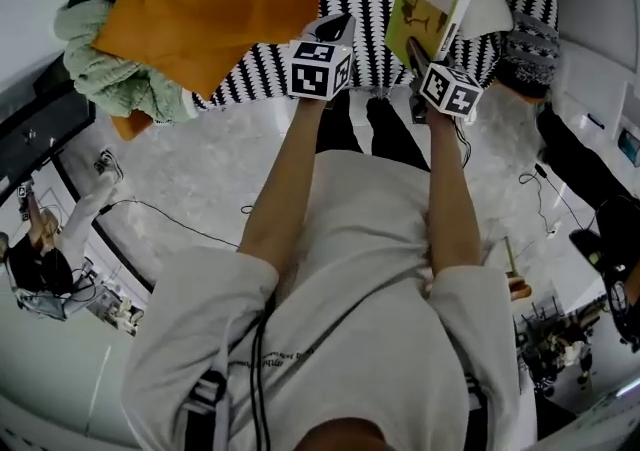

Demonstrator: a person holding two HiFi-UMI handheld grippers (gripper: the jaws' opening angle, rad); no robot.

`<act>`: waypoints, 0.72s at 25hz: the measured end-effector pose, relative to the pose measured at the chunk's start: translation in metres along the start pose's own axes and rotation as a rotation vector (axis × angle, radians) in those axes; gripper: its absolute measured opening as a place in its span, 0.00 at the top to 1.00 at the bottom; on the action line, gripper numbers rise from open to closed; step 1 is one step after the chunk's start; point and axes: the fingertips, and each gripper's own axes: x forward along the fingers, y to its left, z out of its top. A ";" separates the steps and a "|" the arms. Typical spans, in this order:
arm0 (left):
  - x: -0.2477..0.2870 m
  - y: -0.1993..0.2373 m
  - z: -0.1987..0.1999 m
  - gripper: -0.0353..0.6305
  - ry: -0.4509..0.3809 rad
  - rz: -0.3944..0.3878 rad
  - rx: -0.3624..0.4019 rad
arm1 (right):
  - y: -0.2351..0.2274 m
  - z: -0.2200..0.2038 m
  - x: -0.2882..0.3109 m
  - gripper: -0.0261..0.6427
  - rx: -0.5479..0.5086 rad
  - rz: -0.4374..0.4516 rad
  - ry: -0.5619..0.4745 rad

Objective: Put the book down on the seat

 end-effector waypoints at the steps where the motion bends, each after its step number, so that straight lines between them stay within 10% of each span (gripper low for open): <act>1: 0.007 0.003 -0.006 0.94 0.021 -0.001 0.023 | 0.000 -0.005 0.006 0.77 0.001 0.004 0.016; 18: 0.097 -0.006 -0.063 0.94 0.133 -0.096 0.020 | -0.024 -0.053 0.068 0.77 0.129 0.107 0.148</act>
